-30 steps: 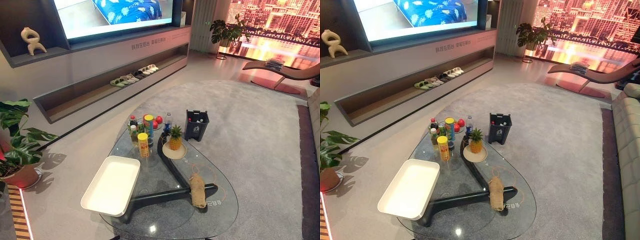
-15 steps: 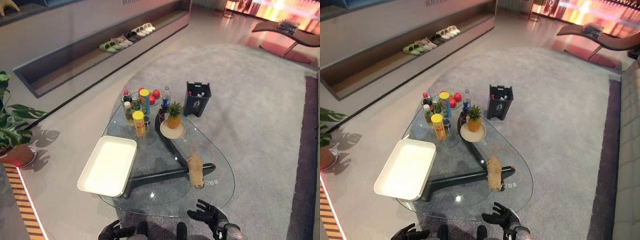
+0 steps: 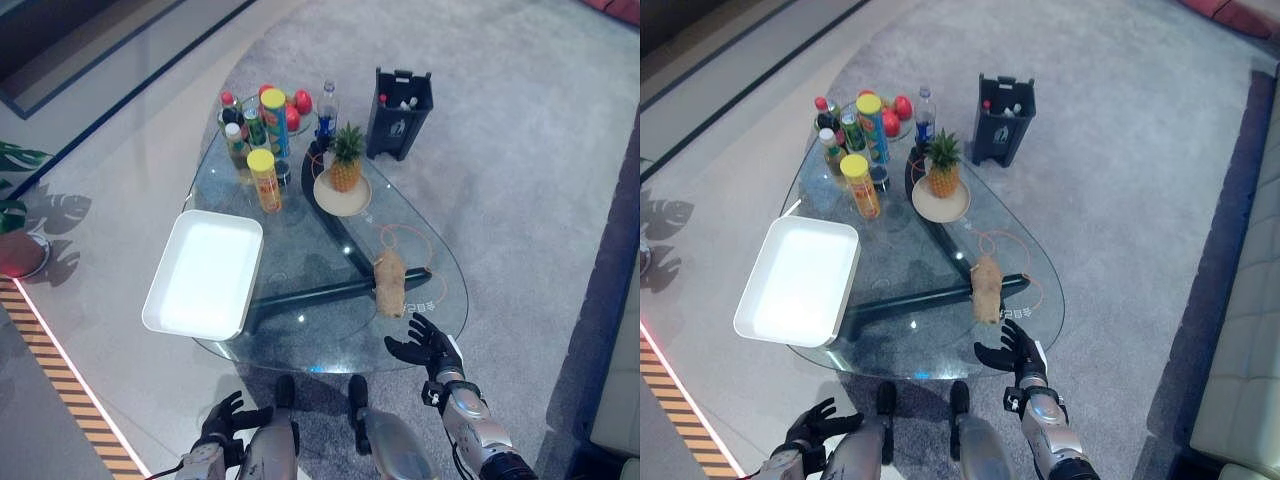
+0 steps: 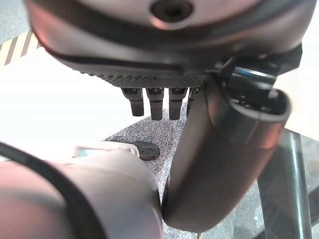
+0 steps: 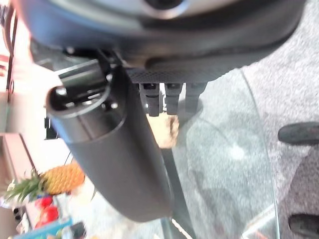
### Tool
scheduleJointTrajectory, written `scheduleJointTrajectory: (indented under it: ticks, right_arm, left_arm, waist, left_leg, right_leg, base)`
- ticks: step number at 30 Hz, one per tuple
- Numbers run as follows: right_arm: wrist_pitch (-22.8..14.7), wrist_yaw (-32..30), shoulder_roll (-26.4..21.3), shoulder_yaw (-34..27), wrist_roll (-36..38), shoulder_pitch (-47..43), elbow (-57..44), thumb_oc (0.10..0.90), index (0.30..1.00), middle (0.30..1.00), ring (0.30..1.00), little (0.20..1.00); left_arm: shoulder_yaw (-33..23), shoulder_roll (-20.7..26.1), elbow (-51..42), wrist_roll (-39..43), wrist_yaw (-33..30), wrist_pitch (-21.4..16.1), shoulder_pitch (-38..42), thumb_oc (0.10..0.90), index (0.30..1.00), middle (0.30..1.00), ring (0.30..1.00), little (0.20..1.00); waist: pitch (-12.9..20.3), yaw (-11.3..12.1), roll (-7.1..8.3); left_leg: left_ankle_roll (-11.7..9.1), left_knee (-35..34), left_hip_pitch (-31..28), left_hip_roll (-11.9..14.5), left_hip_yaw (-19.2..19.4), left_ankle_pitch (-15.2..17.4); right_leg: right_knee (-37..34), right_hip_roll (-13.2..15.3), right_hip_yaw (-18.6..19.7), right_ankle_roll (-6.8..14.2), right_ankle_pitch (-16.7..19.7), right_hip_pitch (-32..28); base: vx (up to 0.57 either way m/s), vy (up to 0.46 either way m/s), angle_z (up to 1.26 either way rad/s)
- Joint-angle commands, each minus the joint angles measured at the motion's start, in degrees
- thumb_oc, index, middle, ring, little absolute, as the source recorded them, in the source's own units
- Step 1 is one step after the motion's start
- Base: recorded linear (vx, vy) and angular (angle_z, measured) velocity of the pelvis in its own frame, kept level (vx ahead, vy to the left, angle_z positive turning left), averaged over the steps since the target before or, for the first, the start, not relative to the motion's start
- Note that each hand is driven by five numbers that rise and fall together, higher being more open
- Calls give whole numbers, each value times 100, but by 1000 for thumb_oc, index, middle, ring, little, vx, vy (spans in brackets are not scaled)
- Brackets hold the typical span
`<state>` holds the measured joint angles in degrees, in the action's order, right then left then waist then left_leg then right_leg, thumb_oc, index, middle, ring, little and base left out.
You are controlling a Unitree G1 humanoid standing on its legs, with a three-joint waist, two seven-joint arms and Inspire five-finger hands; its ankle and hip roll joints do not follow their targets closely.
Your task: Wipe the table with a cloth and put it in the basket.
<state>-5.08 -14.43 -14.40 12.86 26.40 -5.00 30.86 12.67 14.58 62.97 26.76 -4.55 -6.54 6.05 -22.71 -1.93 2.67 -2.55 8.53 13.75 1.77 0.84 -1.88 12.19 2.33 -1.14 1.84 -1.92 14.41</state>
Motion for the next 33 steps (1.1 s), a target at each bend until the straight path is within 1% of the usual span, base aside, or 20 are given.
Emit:
scheduleJointTrajectory:
  ticks: [1,3,4,8,9,14,15,17,18,21,26,33]
  right_arm:
    - [-654,-707,-293,-79,-266,-99,-1102,800,900,900,900,900]
    - [-695,-901,-311,-58,-409,-162,-1215,800,900,900,900,900]
    - [-723,-1077,-339,-26,-573,-247,-1349,800,900,900,900,900]
    - [-693,-1418,-355,10,-840,-379,-1603,800,900,900,900,900]
    - [-686,-1585,-378,11,-963,-446,-1732,800,900,900,900,900]
    - [-692,-1808,-418,48,-1089,-615,-1918,800,900,900,900,900]
    - [-699,-1987,-430,95,-1153,-766,-2004,800,900,900,900,900]
    - [-709,-2026,-431,103,-1173,-800,-2012,800,900,900,900,900]
    - [-702,-2230,-422,144,-1245,-976,-2063,800,900,900,900,900]
    - [-695,-2465,-407,144,-1348,-1218,-2143,800,900,900,900,900]
    - [-593,-2596,-438,145,-1399,-1559,-2249,800,900,900,900,900]
    - [-530,-2733,-442,182,-1339,-1750,-2452,800,900,900,900,900]
  left_arm:
    - [208,-296,-70,166,-121,-127,-222,800,900,900,900,900]
    - [257,-301,-87,223,-136,-137,-187,800,900,900,900,900]
    - [296,-310,-76,284,-150,-152,-137,800,900,900,900,900]
    - [327,-331,-104,404,-192,-180,-87,800,900,900,900,900]
    - [331,-345,-165,439,-217,-193,-69,800,900,900,900,900]
    - [362,-343,-276,491,-189,-301,0,800,900,900,900,900]
    - [430,-352,-395,535,-238,-324,96,800,900,900,900,900]
    - [440,-347,-407,558,-232,-338,115,800,900,900,900,900]
    - [479,-357,-480,589,-261,-367,152,800,900,900,900,900]
    - [563,-367,-585,654,-315,-420,200,800,900,900,900,900]
    - [630,-362,-712,745,-364,-411,287,800,900,900,900,900]
    - [670,-346,-906,835,-472,-337,338,800,900,900,900,900]
  waist:
    - [-1,-117,70]
    - [-63,-126,42]
    - [-146,-143,11]
    - [-299,-160,-41]
    - [-367,-169,-60]
    - [-554,-161,-105]
    - [-684,-159,-123]
    - [-705,-161,-125]
    - [-708,-151,-137]
    - [-708,-139,-162]
    - [-708,-114,-186]
    - [-708,-73,-192]
  left_leg:
    - [341,1011,420,-312,397,415]
    - [340,1095,539,-322,402,421]
    - [338,1213,677,-322,420,424]
    - [325,1449,906,-308,452,434]
    - [323,1492,1022,-315,473,400]
    - [325,1660,1257,-300,549,432]
    - [338,1750,1419,-306,588,448]
    - [342,1779,1461,-306,597,459]
    - [359,1835,1624,-308,633,508]
    - [374,1936,1879,-326,642,546]
    - [411,2017,2146,-353,660,581]
    - [464,2100,2413,-390,655,616]
  right_leg:
    - [-6,8,-555,-214,226,56]
    - [68,12,-547,-224,213,165]
    - [172,18,-537,-239,195,297]
    - [328,20,-516,-267,143,481]
    - [375,31,-510,-269,150,585]
    - [540,36,-504,-274,128,825]
    - [651,46,-496,-266,131,1006]
    - [674,51,-493,-263,136,1049]
    - [730,63,-486,-256,145,1237]
    - [833,70,-458,-244,154,1520]
    - [936,87,-392,-223,175,1837]
    - [1042,69,-363,-218,202,2150]
  base:
    - [-88,70,2]
    - [-75,67,0]
    - [-56,69,-1]
    - [-32,58,1]
    - [-23,41,0]
    - [-42,34,-1]
    - [-44,35,0]
    - [-20,15,0]
    - [3,32,1]
    - [8,41,2]
    - [32,56,1]
    - [30,44,2]
